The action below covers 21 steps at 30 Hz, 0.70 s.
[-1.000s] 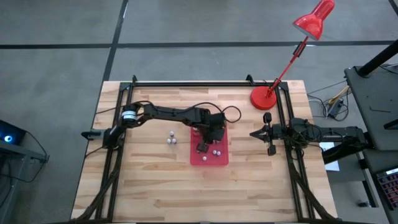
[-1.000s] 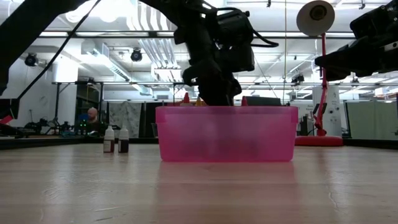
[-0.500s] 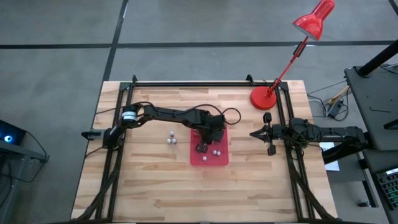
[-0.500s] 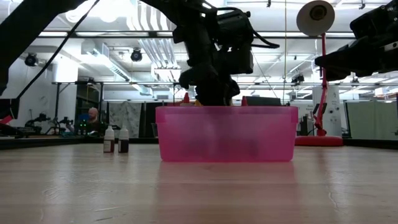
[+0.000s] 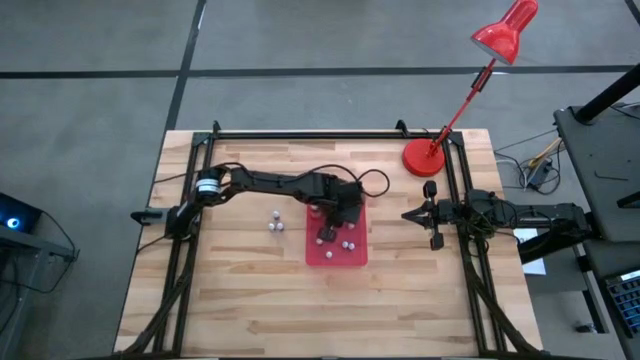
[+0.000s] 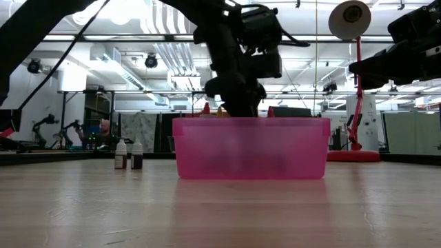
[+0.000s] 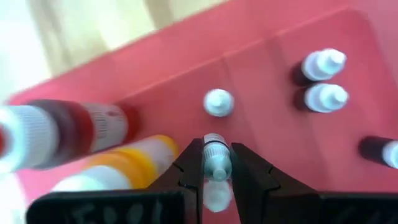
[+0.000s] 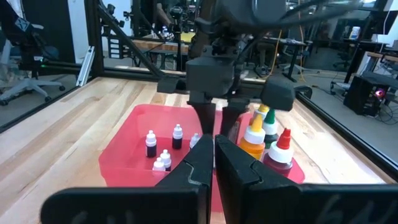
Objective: Pick & Place food coloring
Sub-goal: Put the small food coloring bottle into the red bin
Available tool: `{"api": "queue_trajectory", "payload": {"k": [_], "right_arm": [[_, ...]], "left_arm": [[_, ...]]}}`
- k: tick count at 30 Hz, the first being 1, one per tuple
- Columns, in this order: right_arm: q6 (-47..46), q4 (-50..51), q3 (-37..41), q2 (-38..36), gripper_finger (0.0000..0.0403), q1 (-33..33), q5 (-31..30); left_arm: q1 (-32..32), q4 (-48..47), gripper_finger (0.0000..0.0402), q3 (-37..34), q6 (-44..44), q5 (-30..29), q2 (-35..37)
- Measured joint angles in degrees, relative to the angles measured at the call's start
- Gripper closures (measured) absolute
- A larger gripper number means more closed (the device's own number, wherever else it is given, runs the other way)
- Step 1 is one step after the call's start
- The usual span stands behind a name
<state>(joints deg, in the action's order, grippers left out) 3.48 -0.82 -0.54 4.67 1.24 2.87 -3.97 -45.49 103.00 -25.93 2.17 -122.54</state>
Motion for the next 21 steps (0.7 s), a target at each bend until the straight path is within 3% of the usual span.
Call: {"api": "queue_trajectory", "payload": {"k": [21], "right_arm": [[0.1,0.0,0.0,0.0,0.0394,0.0,0.0]], "left_arm": [[-0.2,0.8,0.0367,1.1,-1.5,-9.4,0.0]]}}
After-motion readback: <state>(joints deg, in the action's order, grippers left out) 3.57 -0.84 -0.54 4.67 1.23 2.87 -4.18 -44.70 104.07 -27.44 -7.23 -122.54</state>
